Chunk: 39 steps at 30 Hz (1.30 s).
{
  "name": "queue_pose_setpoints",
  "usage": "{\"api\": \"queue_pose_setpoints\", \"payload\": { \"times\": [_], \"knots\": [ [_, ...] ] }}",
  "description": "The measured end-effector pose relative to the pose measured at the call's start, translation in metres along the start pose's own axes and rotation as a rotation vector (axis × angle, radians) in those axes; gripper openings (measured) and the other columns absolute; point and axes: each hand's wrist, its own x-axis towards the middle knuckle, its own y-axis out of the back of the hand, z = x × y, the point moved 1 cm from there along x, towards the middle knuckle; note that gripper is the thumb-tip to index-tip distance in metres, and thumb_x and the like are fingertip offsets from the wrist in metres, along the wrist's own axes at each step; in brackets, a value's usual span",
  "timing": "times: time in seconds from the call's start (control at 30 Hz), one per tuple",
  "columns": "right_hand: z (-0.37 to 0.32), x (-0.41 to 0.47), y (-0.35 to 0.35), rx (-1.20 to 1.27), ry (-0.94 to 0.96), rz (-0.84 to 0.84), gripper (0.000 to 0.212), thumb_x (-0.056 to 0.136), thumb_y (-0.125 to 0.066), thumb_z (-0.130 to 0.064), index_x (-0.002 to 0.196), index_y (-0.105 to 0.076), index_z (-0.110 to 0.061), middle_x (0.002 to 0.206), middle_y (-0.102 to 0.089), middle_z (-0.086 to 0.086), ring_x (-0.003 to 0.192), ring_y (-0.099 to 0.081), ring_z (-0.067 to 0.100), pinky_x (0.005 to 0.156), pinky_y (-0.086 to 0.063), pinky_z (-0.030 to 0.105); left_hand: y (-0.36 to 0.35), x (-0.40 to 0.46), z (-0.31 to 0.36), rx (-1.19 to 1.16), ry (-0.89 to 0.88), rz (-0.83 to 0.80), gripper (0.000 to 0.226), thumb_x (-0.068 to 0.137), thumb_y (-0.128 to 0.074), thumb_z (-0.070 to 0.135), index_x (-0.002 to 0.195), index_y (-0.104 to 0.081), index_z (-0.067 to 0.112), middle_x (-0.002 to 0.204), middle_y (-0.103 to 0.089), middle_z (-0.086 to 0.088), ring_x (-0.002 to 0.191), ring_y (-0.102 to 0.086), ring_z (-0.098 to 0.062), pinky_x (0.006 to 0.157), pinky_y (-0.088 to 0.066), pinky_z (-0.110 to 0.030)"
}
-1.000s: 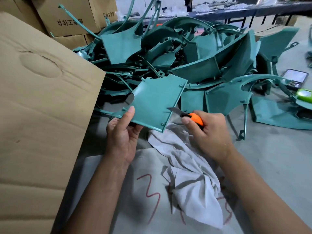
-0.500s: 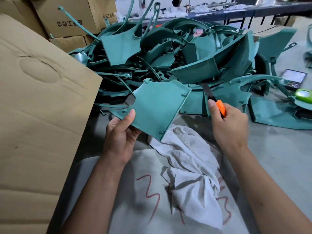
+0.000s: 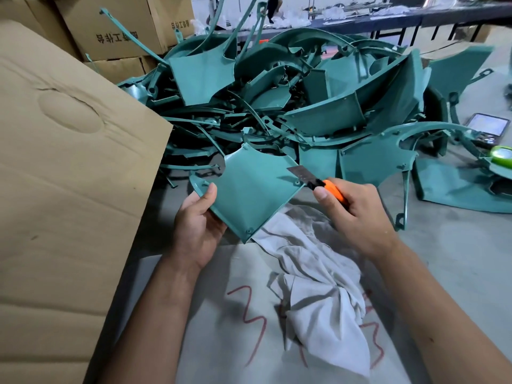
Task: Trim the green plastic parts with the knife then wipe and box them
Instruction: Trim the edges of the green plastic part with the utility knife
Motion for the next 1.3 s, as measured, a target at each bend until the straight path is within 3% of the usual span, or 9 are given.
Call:
{"api": "queue_pose_setpoints", "payload": {
  "times": [0.17,0.27,0.37,0.53,0.67,0.77,1.0,1.13,1.3],
  "knots": [
    [0.003,0.0,0.001,0.032,-0.01,-0.012,0.048,0.102,-0.049,-0.051,0.063,-0.041,-0.024,0.054,-0.037,-0.01,0.049,-0.035,0.008,0.051,-0.031,0.03,0.011,0.002,0.004,0.045,0.006,-0.033,0.029,0.105,-0.046,0.02,0.117,-0.067,0.005,0.113,-0.076,-0.012,0.101,-0.073,-0.023,0.096,-0.054,-0.04],
    [0.001,-0.001,0.003,0.095,0.02,-0.047,0.049,0.103,-0.05,-0.046,0.063,-0.043,-0.018,0.054,-0.038,-0.005,0.049,-0.036,0.012,0.05,-0.031,0.033,0.01,0.001,0.003,0.046,0.001,-0.064,0.029,0.104,-0.046,0.02,0.116,-0.068,0.006,0.113,-0.076,-0.012,0.102,-0.074,-0.023,0.095,-0.056,-0.04],
    [-0.003,-0.002,0.002,0.104,0.064,-0.081,0.042,0.104,-0.051,-0.043,0.064,-0.044,-0.033,0.053,-0.042,-0.012,0.047,-0.038,0.005,0.05,-0.03,0.021,0.006,-0.003,0.003,0.045,0.01,-0.098,0.031,0.103,-0.046,0.019,0.115,-0.072,0.007,0.116,-0.075,-0.013,0.104,-0.073,-0.024,0.093,-0.058,-0.038],
    [0.009,0.001,-0.002,-0.114,-0.104,0.043,0.051,0.099,-0.046,-0.063,0.06,-0.044,-0.03,0.048,-0.045,-0.01,0.045,-0.042,0.008,0.048,-0.035,0.027,0.001,-0.009,0.003,0.054,0.018,-0.204,0.031,0.096,-0.053,0.021,0.109,-0.079,0.01,0.12,-0.074,-0.015,0.107,-0.073,-0.025,0.086,-0.06,-0.033],
    [0.011,0.001,0.001,0.28,-0.214,0.148,0.06,0.099,-0.053,-0.067,0.061,-0.044,-0.021,0.052,-0.039,-0.014,0.046,-0.033,0.002,0.047,-0.029,0.019,-0.005,-0.009,-0.004,0.124,-0.018,-0.254,0.02,0.092,-0.062,0.021,0.104,-0.077,0.015,0.099,-0.077,-0.006,0.08,-0.073,-0.015,0.067,-0.06,-0.025],
    [0.006,0.002,0.004,0.631,-0.255,0.143,0.061,0.094,-0.056,-0.073,0.063,-0.056,-0.022,0.054,-0.046,-0.01,0.046,-0.039,0.01,0.047,-0.031,0.021,-0.012,-0.013,-0.015,0.174,-0.008,-0.373,0.01,0.087,-0.07,0.019,0.095,-0.069,0.014,0.069,-0.061,0.005,0.047,-0.045,-0.001,0.041,-0.034,-0.013],
    [-0.001,0.008,0.018,1.216,-0.329,-0.051,0.06,0.086,-0.064,-0.073,0.083,-0.061,-0.013,0.068,-0.05,0.006,0.05,-0.033,0.015,0.043,-0.035,0.02,-0.018,-0.023,-0.017,0.276,0.079,-0.644,0.019,0.075,-0.082,0.014,0.092,-0.076,0.017,0.069,-0.053,0.0,0.047,-0.028,-0.004,0.041,-0.027,-0.014],
    [-0.003,0.009,0.017,1.242,-0.368,-0.056,0.065,0.076,-0.072,-0.074,0.081,-0.064,-0.01,0.07,-0.055,0.008,0.056,-0.046,0.021,0.054,-0.04,0.024,-0.028,-0.028,-0.02,0.195,-0.041,-0.543,0.013,0.076,-0.074,0.008,0.086,-0.079,0.015,0.069,-0.064,-0.004,0.05,-0.053,-0.008,0.047,-0.046,-0.019],
    [-0.002,0.006,0.012,1.289,-0.456,-0.019,0.074,0.057,-0.079,-0.083,0.096,-0.07,-0.022,0.078,-0.05,0.004,0.053,-0.05,0.015,0.04,-0.038,0.019,-0.037,-0.027,-0.023,0.088,-0.105,-0.396,0.02,0.088,-0.06,0.001,0.088,-0.08,0.007,0.081,-0.075,-0.013,0.071,-0.075,-0.023,0.063,-0.06,-0.025]
  ]
}}
